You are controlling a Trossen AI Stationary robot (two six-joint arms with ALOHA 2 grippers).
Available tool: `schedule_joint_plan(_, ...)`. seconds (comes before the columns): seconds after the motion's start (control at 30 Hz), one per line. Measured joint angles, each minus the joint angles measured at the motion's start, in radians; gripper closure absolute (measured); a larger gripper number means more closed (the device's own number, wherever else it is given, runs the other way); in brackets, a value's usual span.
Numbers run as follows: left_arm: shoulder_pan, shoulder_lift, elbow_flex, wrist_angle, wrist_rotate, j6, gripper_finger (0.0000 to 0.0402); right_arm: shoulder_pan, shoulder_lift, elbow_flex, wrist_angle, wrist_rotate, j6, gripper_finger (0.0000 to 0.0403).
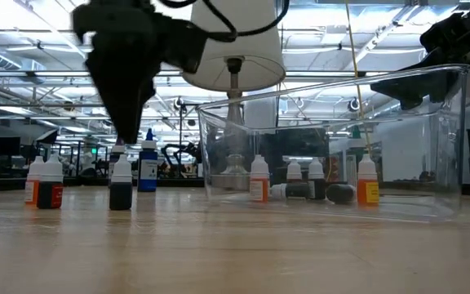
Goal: Pick & Place food coloring
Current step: Put the small purple food coloring bottle into the transparent bin
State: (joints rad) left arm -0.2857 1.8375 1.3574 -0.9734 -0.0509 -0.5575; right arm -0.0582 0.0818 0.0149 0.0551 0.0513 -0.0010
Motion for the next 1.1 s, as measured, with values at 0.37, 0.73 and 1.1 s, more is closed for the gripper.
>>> schedule_joint_plan(0.37,-0.08,-0.002,-0.131,0.24,-0.001,0.051,0.0246,0.0,0.0,0.0,0.0,0.0,0.0,0.0289)
schedule_joint_plan(0.73,-0.06,0.009,-0.14,0.251,-0.002,0.037,0.0269,0.0,0.0,0.0,0.0,0.0,0.0,0.0289)
schedule_joint_plan(1.1,-0.056,0.009,-0.17,0.272,0.006,0.029,0.0275,0.0,0.0,0.0,0.0,0.0,0.0,0.0289)
